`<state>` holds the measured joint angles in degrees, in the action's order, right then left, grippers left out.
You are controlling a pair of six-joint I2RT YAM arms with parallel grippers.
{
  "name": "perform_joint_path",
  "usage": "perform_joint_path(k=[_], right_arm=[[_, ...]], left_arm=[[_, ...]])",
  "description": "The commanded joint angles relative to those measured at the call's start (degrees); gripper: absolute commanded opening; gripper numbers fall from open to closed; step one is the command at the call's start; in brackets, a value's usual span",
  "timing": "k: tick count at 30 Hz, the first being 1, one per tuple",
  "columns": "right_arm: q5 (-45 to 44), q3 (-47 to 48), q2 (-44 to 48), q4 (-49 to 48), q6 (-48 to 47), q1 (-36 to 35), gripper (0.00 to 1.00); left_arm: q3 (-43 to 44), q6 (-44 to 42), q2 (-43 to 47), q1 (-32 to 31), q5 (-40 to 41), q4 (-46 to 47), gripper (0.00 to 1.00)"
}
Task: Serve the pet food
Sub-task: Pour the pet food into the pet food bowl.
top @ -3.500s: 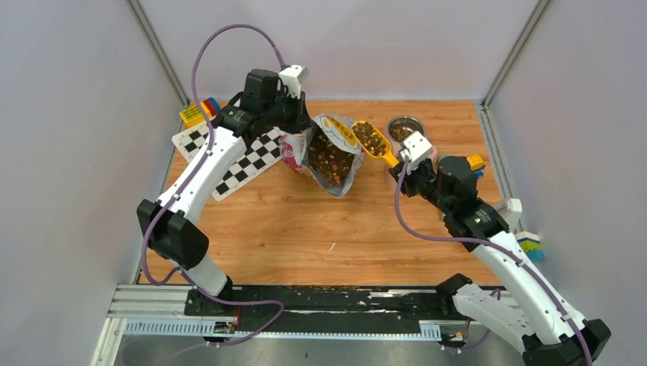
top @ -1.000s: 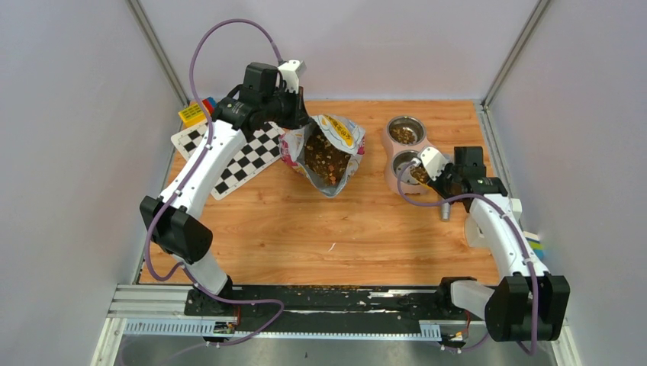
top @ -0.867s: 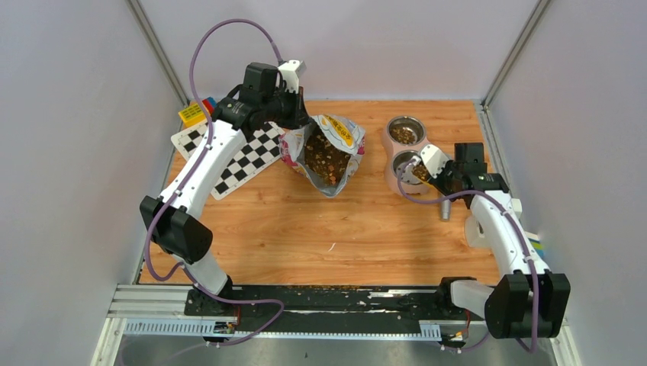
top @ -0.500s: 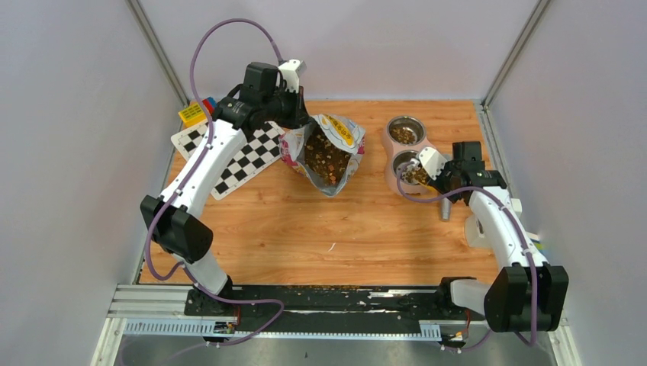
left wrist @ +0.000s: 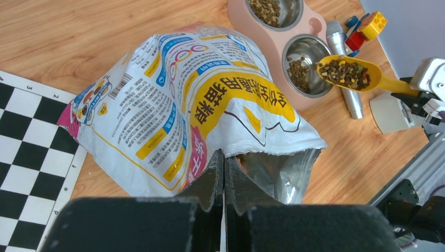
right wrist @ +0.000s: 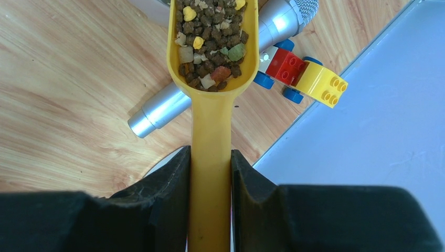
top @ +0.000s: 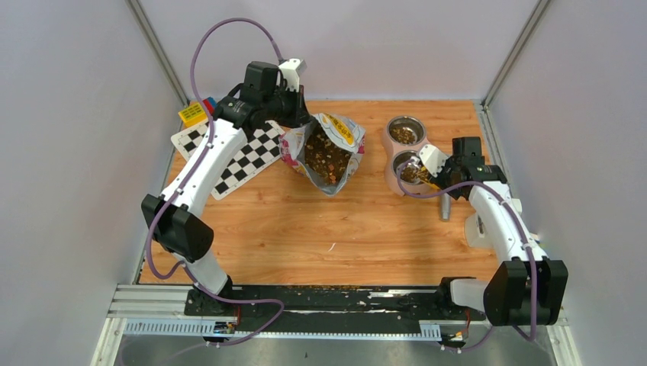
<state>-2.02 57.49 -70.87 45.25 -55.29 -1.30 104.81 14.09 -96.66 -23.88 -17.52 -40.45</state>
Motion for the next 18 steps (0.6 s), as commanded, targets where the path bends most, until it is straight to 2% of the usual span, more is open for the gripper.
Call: perform_joint_path(k=[1, 18], right_arm=[[-1.31, 3.04, -0.27, 0.30, -1.47, 0.25, 0.00], [-2.59, 4.61, -0.46, 3.06, -2.53, 0.26, 0.00]], left_arm=[[4.35, 1.24, 0.45, 0.76, -0.54, 5.84, 0.00], [4.82, 1.33, -0.08, 0.76, -0.50, 5.72, 0.00]])
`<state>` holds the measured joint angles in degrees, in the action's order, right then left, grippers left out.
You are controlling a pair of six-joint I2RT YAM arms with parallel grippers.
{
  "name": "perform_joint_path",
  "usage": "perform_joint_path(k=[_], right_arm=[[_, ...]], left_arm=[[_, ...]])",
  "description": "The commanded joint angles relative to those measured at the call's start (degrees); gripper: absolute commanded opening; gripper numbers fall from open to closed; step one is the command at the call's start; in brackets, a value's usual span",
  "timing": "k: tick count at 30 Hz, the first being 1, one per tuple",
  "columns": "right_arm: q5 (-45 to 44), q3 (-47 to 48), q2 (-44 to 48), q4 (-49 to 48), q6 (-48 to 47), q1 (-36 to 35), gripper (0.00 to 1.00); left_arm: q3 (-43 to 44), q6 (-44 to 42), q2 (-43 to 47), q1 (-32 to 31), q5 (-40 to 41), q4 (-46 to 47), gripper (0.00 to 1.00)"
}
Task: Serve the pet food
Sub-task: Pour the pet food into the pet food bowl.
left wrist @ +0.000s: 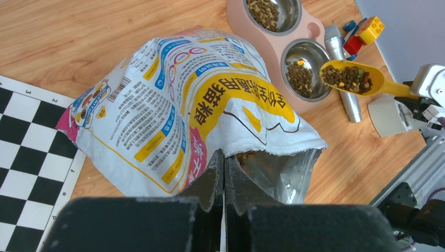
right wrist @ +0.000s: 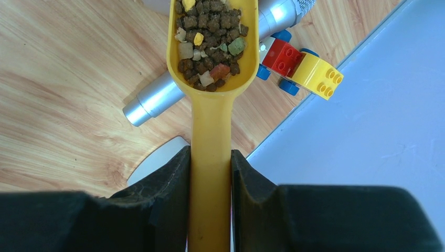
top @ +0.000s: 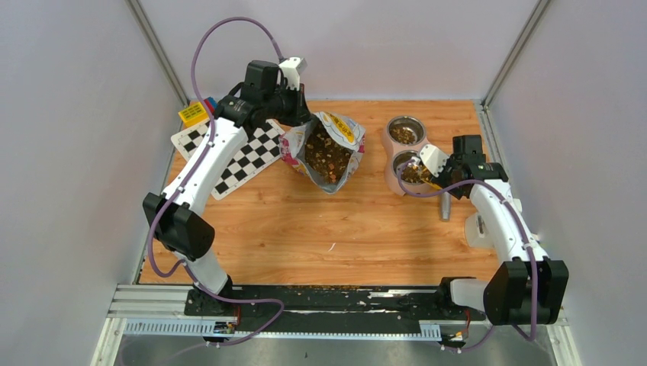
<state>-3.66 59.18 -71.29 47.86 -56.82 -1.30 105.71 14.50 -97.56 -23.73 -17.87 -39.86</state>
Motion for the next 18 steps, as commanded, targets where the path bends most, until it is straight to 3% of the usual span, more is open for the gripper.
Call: perform_joint_path(k=[1, 18], right_arm=[[-0.97, 3.12, -0.08, 0.60, -1.08, 0.25, 0.00], [-4.40, 6.53, -2.84, 3.30, -1.26, -3.05, 0.00]], left_arm=[[3.96, 0.89, 0.91, 0.61, -0.08, 5.13, 0.00], [2.99, 1.15, 1.04, 0.59, -0.28, 5.61, 0.00]])
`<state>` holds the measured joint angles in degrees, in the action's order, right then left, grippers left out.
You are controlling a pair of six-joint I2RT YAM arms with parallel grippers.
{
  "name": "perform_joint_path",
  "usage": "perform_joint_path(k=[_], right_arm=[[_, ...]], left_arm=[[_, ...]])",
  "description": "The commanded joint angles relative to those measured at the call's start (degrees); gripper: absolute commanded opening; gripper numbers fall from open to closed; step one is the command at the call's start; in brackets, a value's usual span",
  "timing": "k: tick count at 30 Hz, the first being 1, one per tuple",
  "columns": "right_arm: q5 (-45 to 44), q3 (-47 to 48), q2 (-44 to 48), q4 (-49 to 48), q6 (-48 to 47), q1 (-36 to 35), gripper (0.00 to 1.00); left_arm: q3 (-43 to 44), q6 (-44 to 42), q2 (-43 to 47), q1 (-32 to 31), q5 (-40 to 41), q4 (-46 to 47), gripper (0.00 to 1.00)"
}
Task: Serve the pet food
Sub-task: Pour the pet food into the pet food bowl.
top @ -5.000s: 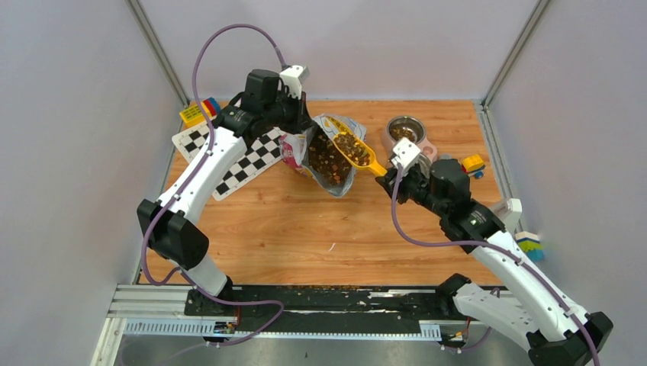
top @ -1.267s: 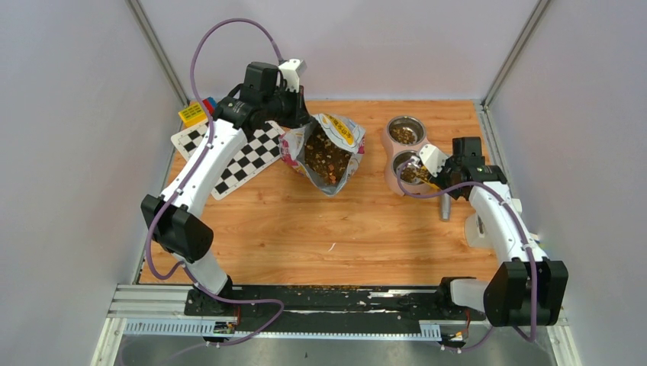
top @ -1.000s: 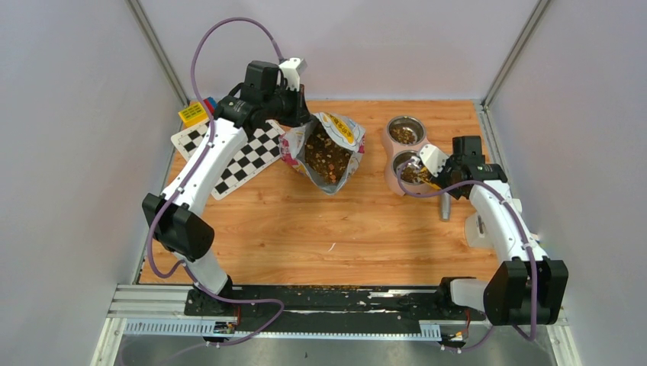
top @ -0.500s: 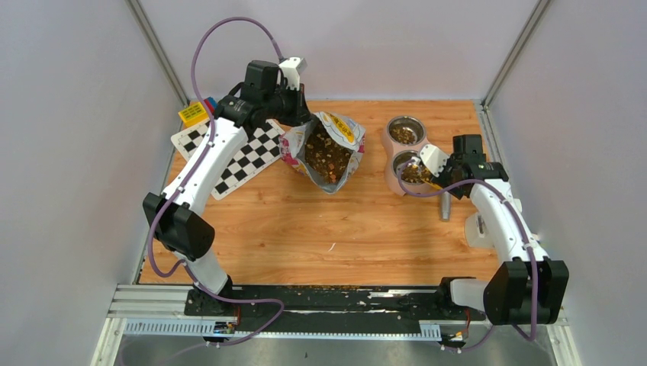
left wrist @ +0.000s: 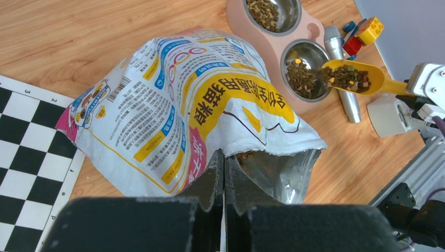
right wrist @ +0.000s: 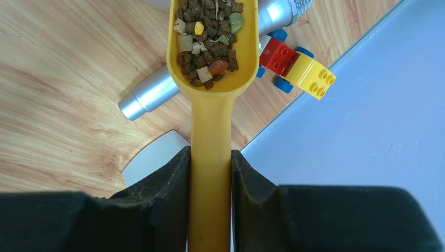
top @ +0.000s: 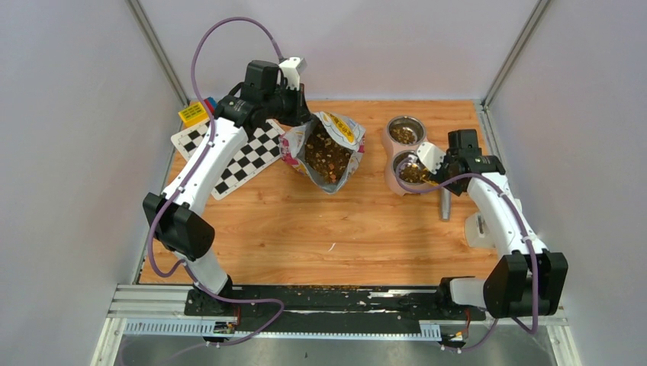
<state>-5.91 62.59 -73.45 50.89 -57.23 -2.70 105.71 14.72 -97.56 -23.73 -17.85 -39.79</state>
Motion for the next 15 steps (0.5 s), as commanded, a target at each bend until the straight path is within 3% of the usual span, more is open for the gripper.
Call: perform_joint_path(k=[1, 15], right_arm=[[-2.81, 3.29, -1.11, 0.26, -0.93, -1.92, 0.00], [-13.92, 6.68, -5.34, -1.01, -4.37, -9.66, 0.00]], left_arm=[[2.91, 0.93, 1.05, 0.61, -0.33, 5.65, 0.00], [2.31, 0.92, 1.05, 0.60, -0.14, 5.88, 0.00]])
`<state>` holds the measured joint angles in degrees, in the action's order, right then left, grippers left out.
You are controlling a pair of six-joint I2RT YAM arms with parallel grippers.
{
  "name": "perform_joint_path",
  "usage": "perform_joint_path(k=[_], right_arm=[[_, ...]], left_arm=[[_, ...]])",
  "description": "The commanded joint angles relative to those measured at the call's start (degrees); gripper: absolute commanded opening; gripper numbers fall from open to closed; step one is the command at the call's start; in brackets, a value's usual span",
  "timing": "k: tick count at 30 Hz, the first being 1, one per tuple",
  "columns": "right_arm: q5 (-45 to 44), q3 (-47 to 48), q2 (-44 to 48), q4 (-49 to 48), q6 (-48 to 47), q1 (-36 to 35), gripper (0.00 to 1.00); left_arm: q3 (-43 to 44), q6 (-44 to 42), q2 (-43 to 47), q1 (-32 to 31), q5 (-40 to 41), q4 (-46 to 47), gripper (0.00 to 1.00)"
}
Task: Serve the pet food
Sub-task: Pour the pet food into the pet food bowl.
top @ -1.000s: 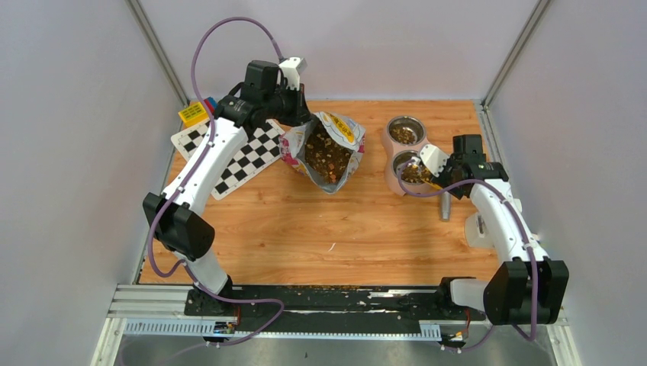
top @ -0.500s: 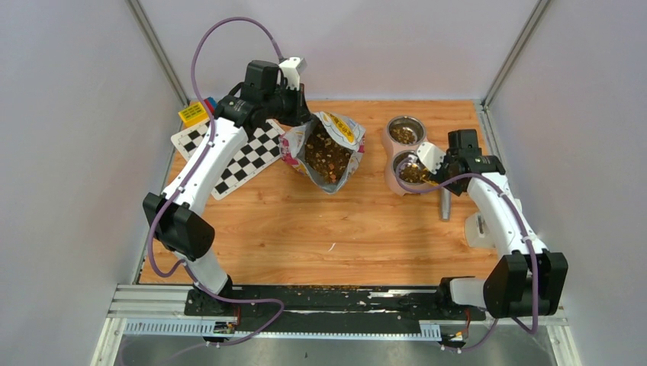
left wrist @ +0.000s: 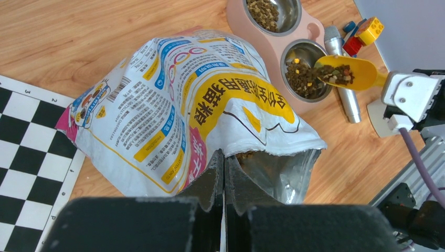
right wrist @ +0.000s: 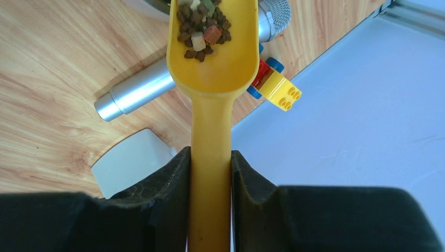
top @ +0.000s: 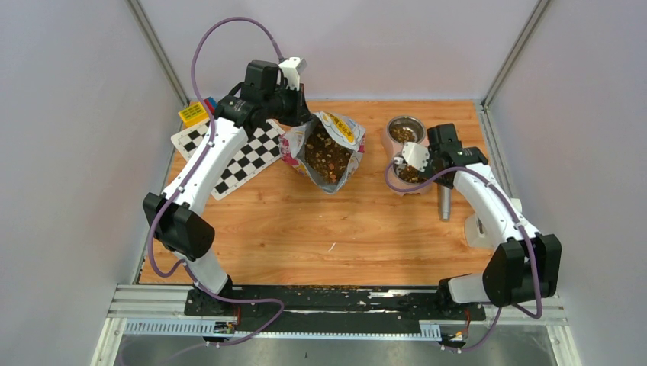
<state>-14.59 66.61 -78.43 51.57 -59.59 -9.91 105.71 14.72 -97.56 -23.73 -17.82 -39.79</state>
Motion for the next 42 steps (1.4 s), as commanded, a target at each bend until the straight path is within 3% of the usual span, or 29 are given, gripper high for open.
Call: perform_joint_path(k=[1, 30, 42], right_arm=[[-5.94, 2.79, -0.58, -1.78, -2.25, -2.93, 0.00], [-18.00, 2.60, -1.90, -6.29, -14.43, -10.40, 0.00], [-12.51, 11.90, -7.17, 5.38, -3.54, -12.06, 0.00]], left_arm=[[2.31, 0.92, 1.05, 0.61, -0.16, 5.87, 0.00], [3.47, 1.15, 1.60, 0.61, -0.39, 5.75, 0.00], [3.26, 1.19, 1.96, 0.61, -0.68, 5.78, 0.00]])
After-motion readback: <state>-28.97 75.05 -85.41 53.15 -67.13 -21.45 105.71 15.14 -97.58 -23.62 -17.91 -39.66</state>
